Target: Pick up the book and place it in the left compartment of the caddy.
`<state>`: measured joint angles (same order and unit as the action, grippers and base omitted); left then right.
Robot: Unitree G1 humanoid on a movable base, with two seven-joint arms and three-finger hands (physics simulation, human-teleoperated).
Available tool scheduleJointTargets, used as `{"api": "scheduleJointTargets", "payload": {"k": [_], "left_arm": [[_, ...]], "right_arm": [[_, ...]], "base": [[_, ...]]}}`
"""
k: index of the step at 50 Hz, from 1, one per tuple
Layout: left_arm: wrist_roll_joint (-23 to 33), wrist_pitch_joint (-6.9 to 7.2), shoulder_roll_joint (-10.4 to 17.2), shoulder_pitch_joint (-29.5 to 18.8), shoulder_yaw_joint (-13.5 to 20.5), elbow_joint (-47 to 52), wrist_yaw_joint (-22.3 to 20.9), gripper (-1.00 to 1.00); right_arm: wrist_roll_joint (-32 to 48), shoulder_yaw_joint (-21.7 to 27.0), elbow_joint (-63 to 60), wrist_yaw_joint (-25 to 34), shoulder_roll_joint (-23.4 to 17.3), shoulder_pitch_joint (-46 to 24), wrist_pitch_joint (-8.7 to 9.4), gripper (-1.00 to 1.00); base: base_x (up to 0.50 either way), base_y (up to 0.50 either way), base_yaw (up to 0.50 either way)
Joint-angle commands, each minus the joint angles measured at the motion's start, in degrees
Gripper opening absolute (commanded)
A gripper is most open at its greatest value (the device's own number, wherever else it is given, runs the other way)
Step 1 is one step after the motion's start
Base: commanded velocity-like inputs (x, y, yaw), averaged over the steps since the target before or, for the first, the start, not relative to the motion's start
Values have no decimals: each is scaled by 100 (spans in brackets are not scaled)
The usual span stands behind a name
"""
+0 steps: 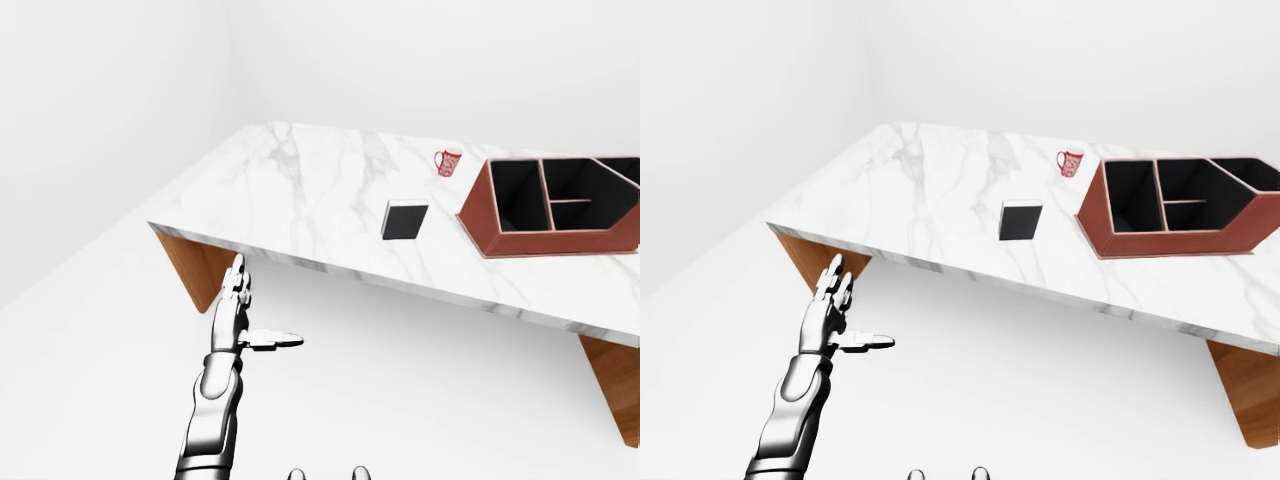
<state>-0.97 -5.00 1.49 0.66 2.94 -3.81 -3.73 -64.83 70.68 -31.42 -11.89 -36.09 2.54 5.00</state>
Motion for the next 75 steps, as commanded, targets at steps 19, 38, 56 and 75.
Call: {"api": "scheduleJointTargets", "payload": {"k": [19,38,56,75], "left_arm": [[19,0,-6,3,-20,-4,-2,100],[29,0,0,-36,-17,-63,8,100],[15,0,-2,9,-14,-12,-12,100],[19,0,-3,4,-16,-33,-16,100]], "right_arm": [[-72,55,-7,-35,-31,14,0,100],[73,-26,56,-116,-45,-43,0,100],[13,0,25,-127,-37,-17,0,100],[5,-4,14,-110,-22,-9,0,100]], "base": [[0,0,23],[0,0,13],[0,0,0],[7,-13,0]]}}
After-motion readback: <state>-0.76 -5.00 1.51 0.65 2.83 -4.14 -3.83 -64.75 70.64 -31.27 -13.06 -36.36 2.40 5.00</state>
